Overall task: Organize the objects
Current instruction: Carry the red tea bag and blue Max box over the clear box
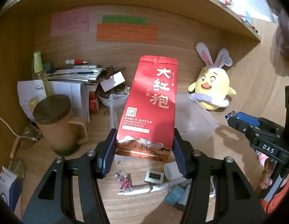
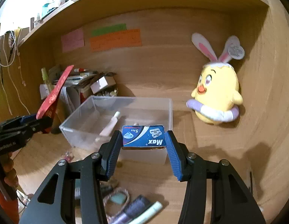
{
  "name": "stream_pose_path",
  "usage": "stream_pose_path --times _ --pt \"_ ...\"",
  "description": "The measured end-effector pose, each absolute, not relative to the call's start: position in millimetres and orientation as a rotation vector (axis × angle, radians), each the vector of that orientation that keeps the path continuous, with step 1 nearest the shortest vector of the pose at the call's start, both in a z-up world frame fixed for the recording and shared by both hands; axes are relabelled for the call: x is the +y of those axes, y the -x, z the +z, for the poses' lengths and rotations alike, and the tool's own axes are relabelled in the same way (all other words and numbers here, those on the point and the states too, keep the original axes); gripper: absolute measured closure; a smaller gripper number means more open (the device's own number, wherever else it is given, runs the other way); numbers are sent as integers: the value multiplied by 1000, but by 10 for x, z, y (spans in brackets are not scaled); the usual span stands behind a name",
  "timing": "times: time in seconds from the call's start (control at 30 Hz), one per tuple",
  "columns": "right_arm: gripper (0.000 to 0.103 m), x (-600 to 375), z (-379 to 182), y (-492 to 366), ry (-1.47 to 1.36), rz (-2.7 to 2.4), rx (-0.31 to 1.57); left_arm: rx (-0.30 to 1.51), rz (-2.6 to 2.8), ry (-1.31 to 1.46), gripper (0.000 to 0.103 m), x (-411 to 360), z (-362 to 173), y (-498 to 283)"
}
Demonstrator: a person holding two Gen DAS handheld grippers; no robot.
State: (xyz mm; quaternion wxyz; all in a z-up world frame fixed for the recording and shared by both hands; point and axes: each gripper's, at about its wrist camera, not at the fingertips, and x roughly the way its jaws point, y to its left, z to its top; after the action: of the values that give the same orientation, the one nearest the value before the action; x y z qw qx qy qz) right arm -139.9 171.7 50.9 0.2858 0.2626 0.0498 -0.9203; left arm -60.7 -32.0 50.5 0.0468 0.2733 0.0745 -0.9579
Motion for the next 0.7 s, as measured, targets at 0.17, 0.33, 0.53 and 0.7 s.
stream_pose_path --times 0.17,0.33,0.53,0.7 --pt "58 1616 559 1546 -688 -2447 143 216 -2900 -840 47 -355 500 750" --pt "58 1508 547 1721 -709 -2429 147 206 -2883 -866 47 -383 468 897" --pt "58 1388 523 1925 -740 -2413 160 222 -2868 -923 47 -442 403 1082" --pt "58 1277 475 2086 -783 -2387 168 235 -2851 -973 47 -488 335 1238"
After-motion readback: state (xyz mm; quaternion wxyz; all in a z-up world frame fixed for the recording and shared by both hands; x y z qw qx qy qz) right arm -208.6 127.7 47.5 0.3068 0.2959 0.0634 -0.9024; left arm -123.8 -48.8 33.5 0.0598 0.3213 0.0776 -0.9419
